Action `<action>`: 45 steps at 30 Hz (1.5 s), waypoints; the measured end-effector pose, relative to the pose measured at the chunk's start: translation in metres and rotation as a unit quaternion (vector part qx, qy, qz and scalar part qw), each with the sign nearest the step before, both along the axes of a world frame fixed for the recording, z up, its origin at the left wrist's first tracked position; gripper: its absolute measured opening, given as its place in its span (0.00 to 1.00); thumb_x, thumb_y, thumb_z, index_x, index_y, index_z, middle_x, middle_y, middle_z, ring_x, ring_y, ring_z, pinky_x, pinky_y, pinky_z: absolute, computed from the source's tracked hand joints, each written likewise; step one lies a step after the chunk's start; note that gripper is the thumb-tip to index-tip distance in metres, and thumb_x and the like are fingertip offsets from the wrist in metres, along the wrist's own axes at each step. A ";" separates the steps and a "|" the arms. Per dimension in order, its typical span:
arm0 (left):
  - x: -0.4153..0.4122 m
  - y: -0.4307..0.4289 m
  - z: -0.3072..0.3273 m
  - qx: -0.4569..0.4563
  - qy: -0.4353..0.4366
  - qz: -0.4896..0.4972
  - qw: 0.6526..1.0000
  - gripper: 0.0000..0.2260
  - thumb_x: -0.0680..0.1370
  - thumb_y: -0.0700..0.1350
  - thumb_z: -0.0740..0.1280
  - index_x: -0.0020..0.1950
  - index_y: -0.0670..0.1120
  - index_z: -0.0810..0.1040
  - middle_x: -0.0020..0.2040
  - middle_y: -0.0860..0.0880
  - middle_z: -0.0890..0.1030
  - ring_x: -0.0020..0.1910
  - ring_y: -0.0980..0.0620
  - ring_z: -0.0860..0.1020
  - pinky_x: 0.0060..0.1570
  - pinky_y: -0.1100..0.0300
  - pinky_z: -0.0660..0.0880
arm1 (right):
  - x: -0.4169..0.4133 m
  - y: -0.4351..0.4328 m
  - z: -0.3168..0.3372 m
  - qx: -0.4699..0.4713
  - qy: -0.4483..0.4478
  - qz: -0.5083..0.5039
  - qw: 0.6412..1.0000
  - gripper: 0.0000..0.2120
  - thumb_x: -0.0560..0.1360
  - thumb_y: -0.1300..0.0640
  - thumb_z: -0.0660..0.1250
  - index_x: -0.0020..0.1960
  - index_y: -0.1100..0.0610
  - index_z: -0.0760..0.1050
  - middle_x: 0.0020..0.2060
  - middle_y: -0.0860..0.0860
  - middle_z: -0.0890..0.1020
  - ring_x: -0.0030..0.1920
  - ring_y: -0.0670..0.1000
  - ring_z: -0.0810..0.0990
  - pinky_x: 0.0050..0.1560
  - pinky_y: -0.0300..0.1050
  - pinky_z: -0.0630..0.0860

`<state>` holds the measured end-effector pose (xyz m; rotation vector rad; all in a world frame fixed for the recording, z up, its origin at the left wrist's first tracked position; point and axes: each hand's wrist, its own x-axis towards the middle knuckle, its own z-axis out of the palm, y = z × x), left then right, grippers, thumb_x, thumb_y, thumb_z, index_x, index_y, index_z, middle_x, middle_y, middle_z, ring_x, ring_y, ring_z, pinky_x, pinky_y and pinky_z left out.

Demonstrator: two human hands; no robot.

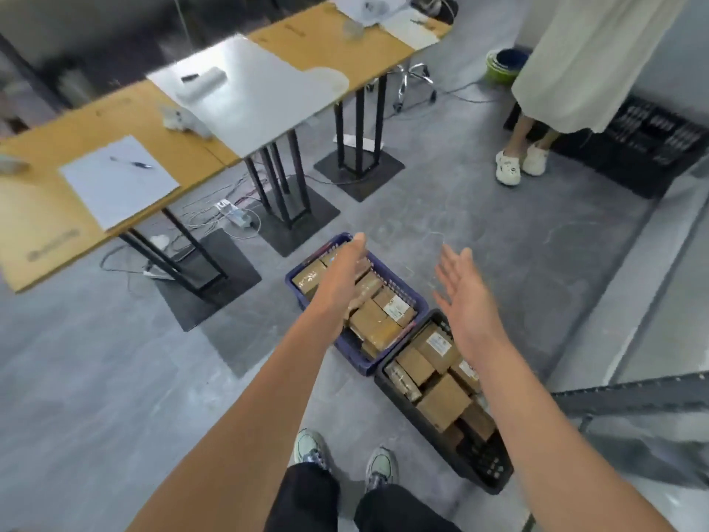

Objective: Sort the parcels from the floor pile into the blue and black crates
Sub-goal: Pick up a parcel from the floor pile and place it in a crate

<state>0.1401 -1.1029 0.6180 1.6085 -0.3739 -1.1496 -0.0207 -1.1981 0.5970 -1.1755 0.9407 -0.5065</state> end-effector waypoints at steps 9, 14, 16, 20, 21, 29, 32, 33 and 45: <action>0.072 0.164 0.050 -0.024 -0.020 0.188 0.982 0.29 0.83 0.66 0.55 0.79 0.51 0.68 0.77 0.51 0.70 0.75 0.50 0.69 0.75 0.42 0.64 | 0.119 0.114 0.051 -0.021 -0.034 0.177 0.983 0.33 0.84 0.34 0.47 0.83 0.48 0.59 0.82 0.47 0.63 0.80 0.46 0.62 0.82 0.55 0.58; 0.110 0.275 0.059 -0.042 -0.023 0.291 0.955 0.27 0.84 0.64 0.55 0.78 0.51 0.68 0.76 0.51 0.71 0.73 0.52 0.70 0.70 0.47 0.69 | 0.192 0.209 0.068 -0.028 -0.054 0.267 0.962 0.41 0.74 0.29 0.52 0.83 0.48 0.61 0.81 0.45 0.64 0.80 0.46 0.63 0.80 0.56 0.60; 0.122 0.325 0.061 -0.045 -0.013 0.319 0.947 0.27 0.84 0.64 0.56 0.78 0.51 0.68 0.77 0.50 0.70 0.74 0.51 0.69 0.72 0.46 0.67 | 0.217 0.253 0.070 -0.026 -0.062 0.298 0.952 0.41 0.75 0.29 0.52 0.82 0.47 0.62 0.81 0.44 0.65 0.80 0.46 0.63 0.80 0.55 0.60; 0.143 0.425 0.059 -0.052 -0.007 0.369 0.928 0.27 0.85 0.62 0.55 0.80 0.50 0.65 0.78 0.50 0.68 0.76 0.50 0.68 0.75 0.44 0.65 | 0.264 0.345 0.065 -0.025 -0.058 0.366 0.928 0.42 0.74 0.27 0.54 0.83 0.47 0.61 0.80 0.42 0.66 0.78 0.44 0.66 0.79 0.56 0.62; 0.147 0.449 0.056 -0.052 -0.008 0.383 0.922 0.26 0.85 0.62 0.54 0.79 0.51 0.66 0.78 0.51 0.69 0.75 0.51 0.68 0.74 0.45 0.65 | 0.275 0.368 0.063 -0.025 -0.054 0.384 0.921 0.43 0.74 0.27 0.54 0.83 0.47 0.60 0.80 0.42 0.66 0.78 0.43 0.66 0.79 0.55 0.62; 0.152 0.616 0.036 -0.036 0.005 0.498 0.866 0.26 0.84 0.64 0.55 0.78 0.52 0.68 0.75 0.54 0.71 0.73 0.53 0.70 0.73 0.45 0.67 | 0.325 0.533 0.054 -0.011 -0.036 0.509 0.860 0.42 0.75 0.26 0.56 0.82 0.47 0.63 0.79 0.41 0.67 0.76 0.42 0.68 0.76 0.52 0.66; 0.148 0.661 0.028 -0.032 0.013 0.546 0.837 0.27 0.84 0.65 0.55 0.78 0.52 0.67 0.76 0.53 0.70 0.73 0.53 0.70 0.73 0.45 0.67 | 0.341 0.581 0.051 -0.015 -0.029 0.548 0.836 0.39 0.77 0.29 0.54 0.81 0.48 0.64 0.78 0.41 0.68 0.75 0.42 0.69 0.74 0.50 0.68; 0.148 0.674 0.025 -0.032 0.018 0.562 0.827 0.27 0.83 0.65 0.55 0.79 0.52 0.66 0.76 0.53 0.70 0.74 0.53 0.70 0.73 0.45 0.67 | 0.347 0.595 0.049 -0.014 -0.027 0.562 0.827 0.37 0.78 0.30 0.54 0.81 0.47 0.65 0.78 0.41 0.69 0.75 0.42 0.70 0.74 0.50 0.68; 0.173 0.769 -0.014 0.005 0.057 0.698 0.714 0.28 0.84 0.64 0.55 0.80 0.52 0.66 0.77 0.53 0.70 0.74 0.53 0.70 0.74 0.43 0.67 | 0.437 0.710 0.011 0.025 0.004 0.694 0.719 0.38 0.78 0.29 0.55 0.81 0.48 0.65 0.77 0.40 0.70 0.75 0.42 0.70 0.76 0.53 0.68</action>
